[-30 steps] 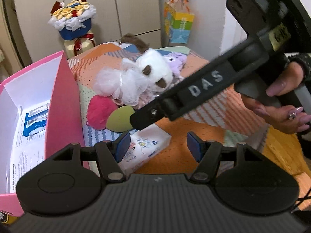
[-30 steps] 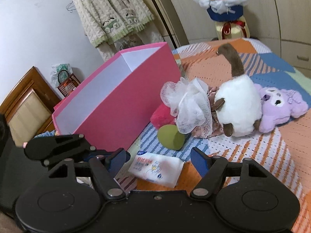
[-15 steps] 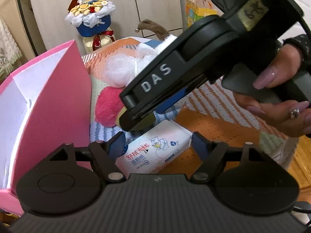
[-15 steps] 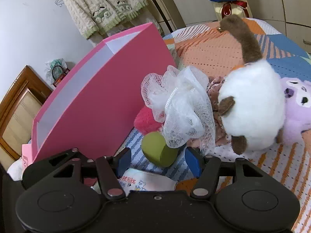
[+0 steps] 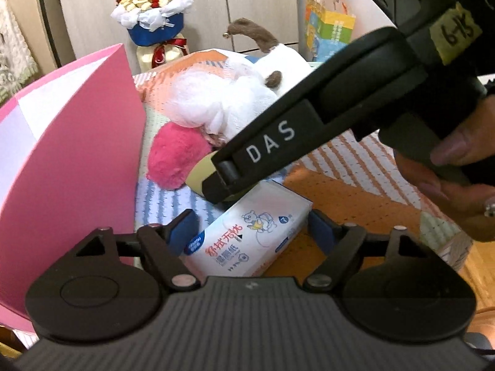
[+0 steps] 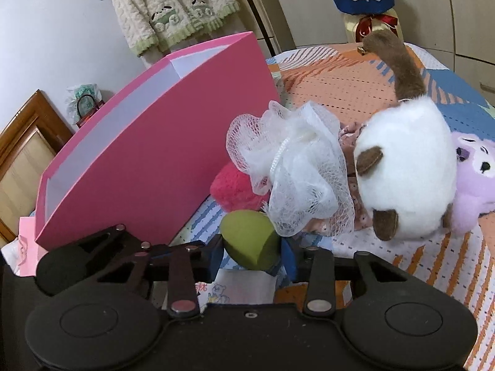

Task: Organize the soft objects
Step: 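Grasp the white wet-wipe pack with the left gripper while the right gripper approaches the green sponge, then lift the white pack with the left gripper while the right gripper grasps the green sponge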

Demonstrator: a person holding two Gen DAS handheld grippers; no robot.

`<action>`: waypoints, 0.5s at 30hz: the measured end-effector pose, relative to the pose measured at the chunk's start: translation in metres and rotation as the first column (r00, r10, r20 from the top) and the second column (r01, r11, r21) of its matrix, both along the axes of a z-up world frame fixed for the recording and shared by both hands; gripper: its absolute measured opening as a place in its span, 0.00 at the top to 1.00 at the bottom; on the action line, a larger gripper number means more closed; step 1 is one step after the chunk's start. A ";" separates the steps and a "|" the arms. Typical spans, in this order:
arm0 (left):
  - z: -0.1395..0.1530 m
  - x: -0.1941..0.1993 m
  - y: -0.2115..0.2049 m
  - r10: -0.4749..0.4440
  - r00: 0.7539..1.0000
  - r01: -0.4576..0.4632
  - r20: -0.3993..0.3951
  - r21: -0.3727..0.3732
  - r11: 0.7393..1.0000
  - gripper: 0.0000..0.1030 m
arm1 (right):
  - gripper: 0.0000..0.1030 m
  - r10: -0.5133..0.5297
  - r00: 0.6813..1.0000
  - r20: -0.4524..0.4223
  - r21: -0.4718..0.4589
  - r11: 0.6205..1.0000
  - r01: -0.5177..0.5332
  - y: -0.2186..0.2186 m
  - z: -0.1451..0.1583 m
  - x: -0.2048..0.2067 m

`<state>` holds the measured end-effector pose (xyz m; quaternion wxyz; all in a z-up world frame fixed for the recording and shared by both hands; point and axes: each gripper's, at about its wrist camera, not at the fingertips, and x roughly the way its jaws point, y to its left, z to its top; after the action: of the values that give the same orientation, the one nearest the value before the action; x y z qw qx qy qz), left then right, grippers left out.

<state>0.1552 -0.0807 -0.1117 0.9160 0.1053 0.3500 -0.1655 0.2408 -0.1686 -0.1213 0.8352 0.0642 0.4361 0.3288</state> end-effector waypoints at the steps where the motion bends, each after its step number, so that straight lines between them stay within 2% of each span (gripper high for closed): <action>1: 0.000 -0.001 0.000 -0.011 1.000 0.011 -0.005 -0.008 1.000 0.33 | 0.57 0.000 1.000 -0.002 0.005 1.000 0.000 -0.002 0.000 0.000; 3: 0.001 -0.003 -0.002 -0.036 0.999 0.036 -0.007 -0.006 0.999 0.39 | 0.57 -0.002 1.000 -0.011 0.015 1.000 0.003 -0.005 -0.001 -0.002; 9: 0.005 -0.004 -0.004 -0.085 0.996 0.085 -0.019 -0.007 0.996 0.49 | 0.57 -0.040 0.999 -0.007 0.001 0.999 0.040 -0.010 0.000 -0.004; 15: 0.008 -0.001 -0.002 -0.128 0.991 0.126 -0.050 -0.038 0.991 0.54 | 0.57 -0.077 0.997 0.004 -0.008 0.997 0.077 -0.020 0.003 -0.012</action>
<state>0.1541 -0.0832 -0.1039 0.8959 0.1073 0.3633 -0.2322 0.2290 -0.1889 -0.1183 0.8484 0.0770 0.4329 0.2949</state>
